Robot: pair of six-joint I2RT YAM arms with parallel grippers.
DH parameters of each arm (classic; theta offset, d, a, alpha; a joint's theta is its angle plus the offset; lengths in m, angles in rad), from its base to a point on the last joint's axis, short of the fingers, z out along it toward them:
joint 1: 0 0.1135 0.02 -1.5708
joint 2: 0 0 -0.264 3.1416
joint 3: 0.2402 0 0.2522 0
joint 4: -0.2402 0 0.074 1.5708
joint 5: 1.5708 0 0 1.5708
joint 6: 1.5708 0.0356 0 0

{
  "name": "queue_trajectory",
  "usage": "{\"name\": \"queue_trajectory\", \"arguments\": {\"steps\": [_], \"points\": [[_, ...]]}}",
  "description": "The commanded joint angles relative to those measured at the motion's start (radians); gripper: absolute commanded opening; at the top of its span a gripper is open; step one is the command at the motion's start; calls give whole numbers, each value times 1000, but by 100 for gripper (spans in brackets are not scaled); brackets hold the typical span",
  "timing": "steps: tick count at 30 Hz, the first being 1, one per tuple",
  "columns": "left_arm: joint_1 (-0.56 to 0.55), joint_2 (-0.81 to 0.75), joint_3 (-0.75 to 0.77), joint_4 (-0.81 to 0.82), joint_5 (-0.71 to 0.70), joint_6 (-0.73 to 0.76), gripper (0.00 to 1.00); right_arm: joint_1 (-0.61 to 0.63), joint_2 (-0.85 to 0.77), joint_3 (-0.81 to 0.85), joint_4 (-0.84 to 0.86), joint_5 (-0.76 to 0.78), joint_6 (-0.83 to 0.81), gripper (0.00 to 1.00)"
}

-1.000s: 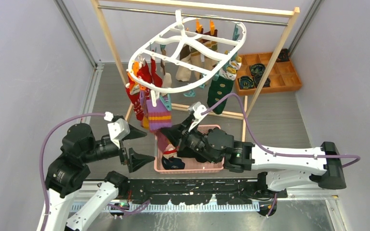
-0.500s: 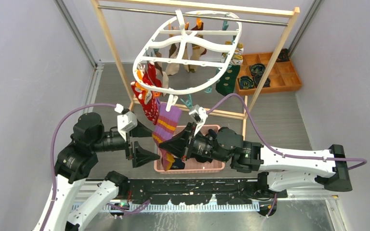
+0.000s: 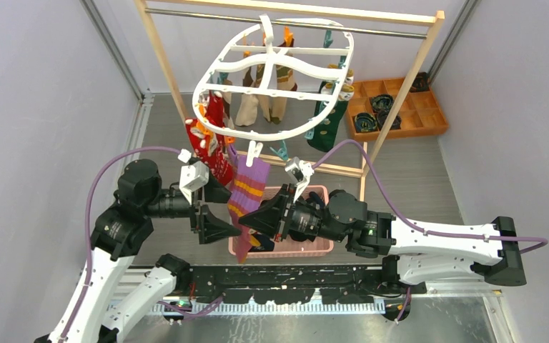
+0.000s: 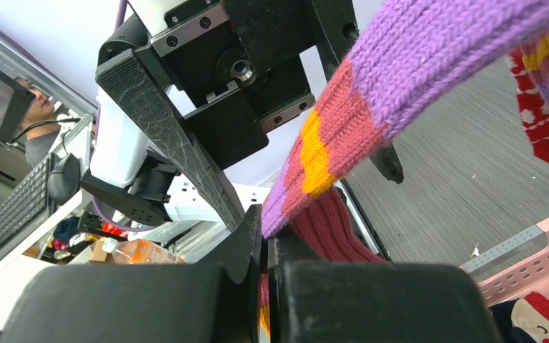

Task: Remove the socks clipped to the hanger
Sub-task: Remove the sock from the hanger.

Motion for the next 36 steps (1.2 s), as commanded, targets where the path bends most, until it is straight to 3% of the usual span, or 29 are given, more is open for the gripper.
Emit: {"name": "queue_trajectory", "arguments": {"steps": [1,4,6,7,9,14,17,25,36], "points": [[-4,4,-10,97,62,-28,80,3,-14,28,42,-36,32,1],[-4,6,-17,135,64,-48,55,1,-5,44,32,-30,38,1],[-4,5,-17,146,36,-57,21,-1,-8,52,20,-19,42,1],[-4,1,-19,152,18,-64,10,-1,-10,51,17,-9,44,1],[-4,-13,-26,165,7,-72,1,-3,-20,53,11,11,48,4],[-4,-42,-35,183,13,-109,0,-3,-52,76,-99,226,20,62],[-4,-51,-36,184,19,-132,0,-5,-60,101,-121,375,-14,79],[-4,-78,-43,184,57,-199,0,-14,87,238,-53,508,-130,94],[-4,-98,-34,155,72,-173,0,-39,245,336,122,539,-137,92]]}}
